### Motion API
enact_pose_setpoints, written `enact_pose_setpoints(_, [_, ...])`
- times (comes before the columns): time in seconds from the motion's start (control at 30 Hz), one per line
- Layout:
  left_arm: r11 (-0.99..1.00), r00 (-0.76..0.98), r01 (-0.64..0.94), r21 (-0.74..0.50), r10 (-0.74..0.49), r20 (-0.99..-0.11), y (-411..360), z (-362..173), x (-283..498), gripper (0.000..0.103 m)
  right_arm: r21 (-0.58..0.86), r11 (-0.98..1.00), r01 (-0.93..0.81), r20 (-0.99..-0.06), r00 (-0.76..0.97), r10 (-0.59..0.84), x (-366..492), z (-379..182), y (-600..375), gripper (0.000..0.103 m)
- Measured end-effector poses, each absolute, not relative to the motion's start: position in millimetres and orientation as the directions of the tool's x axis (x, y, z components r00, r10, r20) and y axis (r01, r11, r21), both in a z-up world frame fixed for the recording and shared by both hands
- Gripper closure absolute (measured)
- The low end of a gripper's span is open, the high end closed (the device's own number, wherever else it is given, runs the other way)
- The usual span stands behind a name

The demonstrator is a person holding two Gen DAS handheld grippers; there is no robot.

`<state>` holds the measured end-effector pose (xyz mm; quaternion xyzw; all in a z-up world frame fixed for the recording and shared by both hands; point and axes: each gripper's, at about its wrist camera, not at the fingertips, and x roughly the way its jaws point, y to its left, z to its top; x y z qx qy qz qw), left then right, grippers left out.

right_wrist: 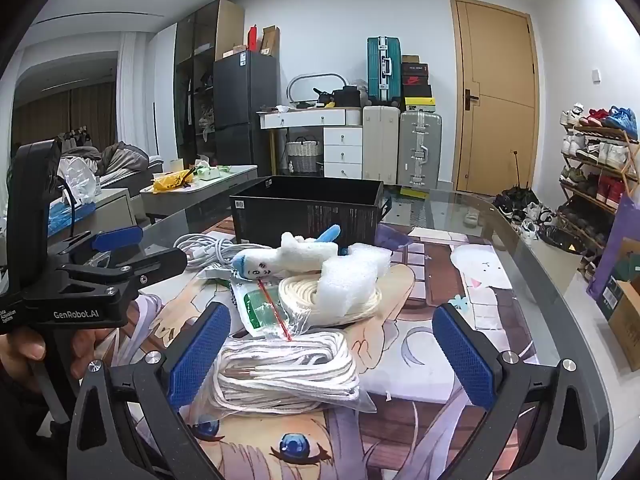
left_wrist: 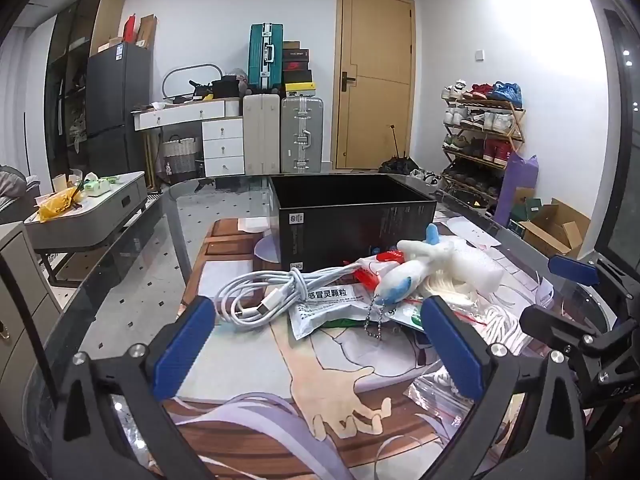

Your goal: Organize soft objects

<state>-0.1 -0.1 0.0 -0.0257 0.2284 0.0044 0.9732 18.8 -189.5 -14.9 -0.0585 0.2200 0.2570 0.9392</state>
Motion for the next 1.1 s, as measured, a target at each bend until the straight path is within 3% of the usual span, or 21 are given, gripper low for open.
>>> enact_pose_setpoints(1.1, [0.998, 0.892, -0.023, -0.053, -0.003, -0.453, 1.9, -5.6, 2.9, 0.000, -0.007, 0.860, -0.510, -0.452, 0.769, 0.452, 20.0, -17.8, -189.1, 0.000])
